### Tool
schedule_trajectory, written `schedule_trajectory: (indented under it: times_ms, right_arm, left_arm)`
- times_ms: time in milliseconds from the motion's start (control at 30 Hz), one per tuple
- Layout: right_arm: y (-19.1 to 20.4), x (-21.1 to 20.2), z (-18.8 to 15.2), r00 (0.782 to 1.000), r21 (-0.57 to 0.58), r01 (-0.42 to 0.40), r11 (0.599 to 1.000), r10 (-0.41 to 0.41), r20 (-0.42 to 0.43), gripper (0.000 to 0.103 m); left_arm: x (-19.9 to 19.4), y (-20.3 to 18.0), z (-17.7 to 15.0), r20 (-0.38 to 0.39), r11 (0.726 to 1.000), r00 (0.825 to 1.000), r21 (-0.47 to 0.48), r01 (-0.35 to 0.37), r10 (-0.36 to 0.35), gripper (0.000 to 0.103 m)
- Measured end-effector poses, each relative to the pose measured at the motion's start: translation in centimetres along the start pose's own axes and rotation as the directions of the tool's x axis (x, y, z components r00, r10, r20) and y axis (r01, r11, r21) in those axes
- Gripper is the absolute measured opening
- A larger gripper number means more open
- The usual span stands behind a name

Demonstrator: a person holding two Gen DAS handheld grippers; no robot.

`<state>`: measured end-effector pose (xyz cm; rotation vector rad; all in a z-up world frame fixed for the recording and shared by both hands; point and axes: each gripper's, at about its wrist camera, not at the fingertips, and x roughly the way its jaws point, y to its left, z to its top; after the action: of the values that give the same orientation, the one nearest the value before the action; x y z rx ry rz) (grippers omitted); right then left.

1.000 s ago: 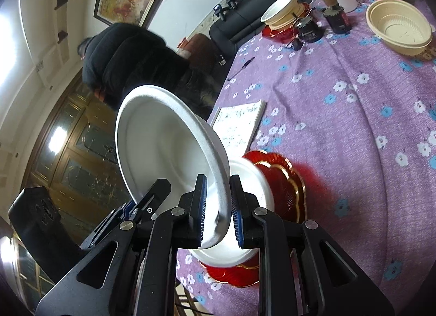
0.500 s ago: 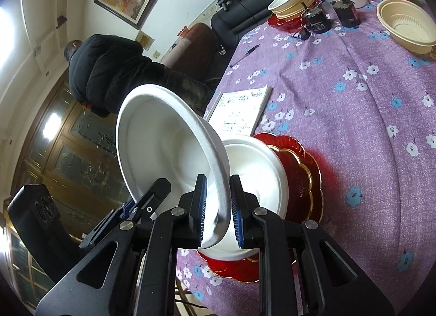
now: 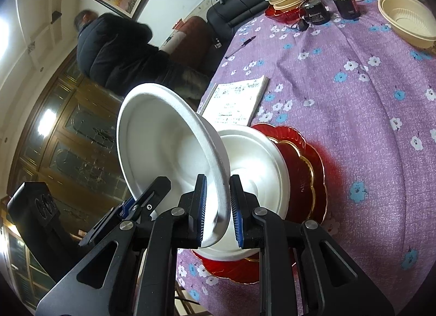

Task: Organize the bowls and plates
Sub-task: 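Hold the white plate with both tools and lower it onto the stacked bowls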

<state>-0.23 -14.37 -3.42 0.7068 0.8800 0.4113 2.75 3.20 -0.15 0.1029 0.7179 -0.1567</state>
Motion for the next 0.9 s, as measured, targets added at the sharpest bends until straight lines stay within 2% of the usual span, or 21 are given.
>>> schedule_trajectory:
  times_ms: [567,900]
  right_arm:
    - [-2.2,1.5,-0.9,0.999,0.059,0.022,0.998,-0.019,-0.046,0.019]
    - [-3.3,1.8,-1.0,0.998,0.082,0.029,0.996,-0.024,-0.061,0.019]
  left_arm:
    - [2.0,0.2,-1.4,-0.087,1.0,0.996,-0.008,0.014,-0.015,0.018]
    - [2.7,-0.3,-1.9,-0.111,1.0,0.994,-0.014,0.013,-0.014,0.019]
